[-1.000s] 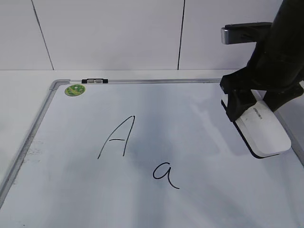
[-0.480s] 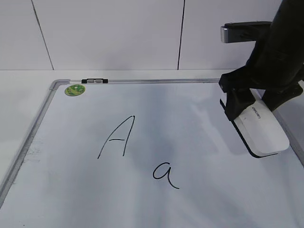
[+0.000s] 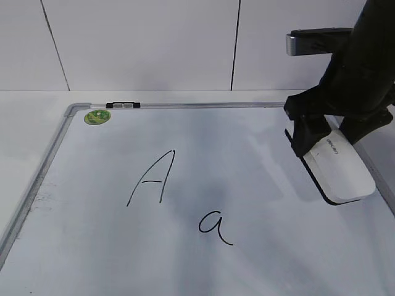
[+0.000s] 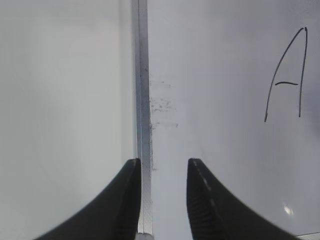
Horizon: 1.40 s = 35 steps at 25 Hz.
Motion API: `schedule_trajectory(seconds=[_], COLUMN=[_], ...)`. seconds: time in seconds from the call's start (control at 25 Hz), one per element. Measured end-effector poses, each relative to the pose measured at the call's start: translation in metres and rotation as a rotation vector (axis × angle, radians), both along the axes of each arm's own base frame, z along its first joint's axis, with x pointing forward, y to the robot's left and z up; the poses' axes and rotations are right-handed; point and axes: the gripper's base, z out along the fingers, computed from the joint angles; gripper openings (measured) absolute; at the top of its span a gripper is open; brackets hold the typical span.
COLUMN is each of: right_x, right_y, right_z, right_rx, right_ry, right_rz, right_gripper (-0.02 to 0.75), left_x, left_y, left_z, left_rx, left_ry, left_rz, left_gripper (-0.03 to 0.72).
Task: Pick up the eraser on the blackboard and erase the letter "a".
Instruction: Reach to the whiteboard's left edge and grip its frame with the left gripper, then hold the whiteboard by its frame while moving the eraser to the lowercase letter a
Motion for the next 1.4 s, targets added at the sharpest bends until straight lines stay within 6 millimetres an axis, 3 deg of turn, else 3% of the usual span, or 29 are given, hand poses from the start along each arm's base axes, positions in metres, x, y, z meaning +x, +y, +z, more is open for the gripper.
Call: schedule_trajectory(seconds=[0.24, 0.48, 0.68, 0.92, 1.4], right_x=[0.000, -0.001, -0.001, -0.002, -0.001], right_y=[0.001, 0.003, 0.004, 0.004, 0.004], right_z=[0.000, 0.000, 0.000, 0.000, 0.000], right_rx=[0.003, 0.027, 0.037, 0.038, 0.038], right_ry=[0.001, 0.008, 0.012, 0.012, 0.011], right_rz=[0.025, 0.042, 0.048, 0.050, 0.054], right_gripper=[0.533, 0.533, 0.533, 0.533, 0.533], left_x=[0.039, 0.064, 0.082, 0.098, 0.108], left_y=[0.000, 0.001, 0.002, 0.001, -0.002], left_z=[-0.027, -0.063, -0.080, -0.101, -0.145], left_rx=[0.004, 0.015, 0.016, 0.014, -0.022], left_ry=[0.105, 0.225, 0.275, 0.333, 0.431], left_rz=[-0.004, -0.009, -0.013, -0.016, -0.033], left_gripper=[0.239, 0.239, 0.238, 0.234, 0.233])
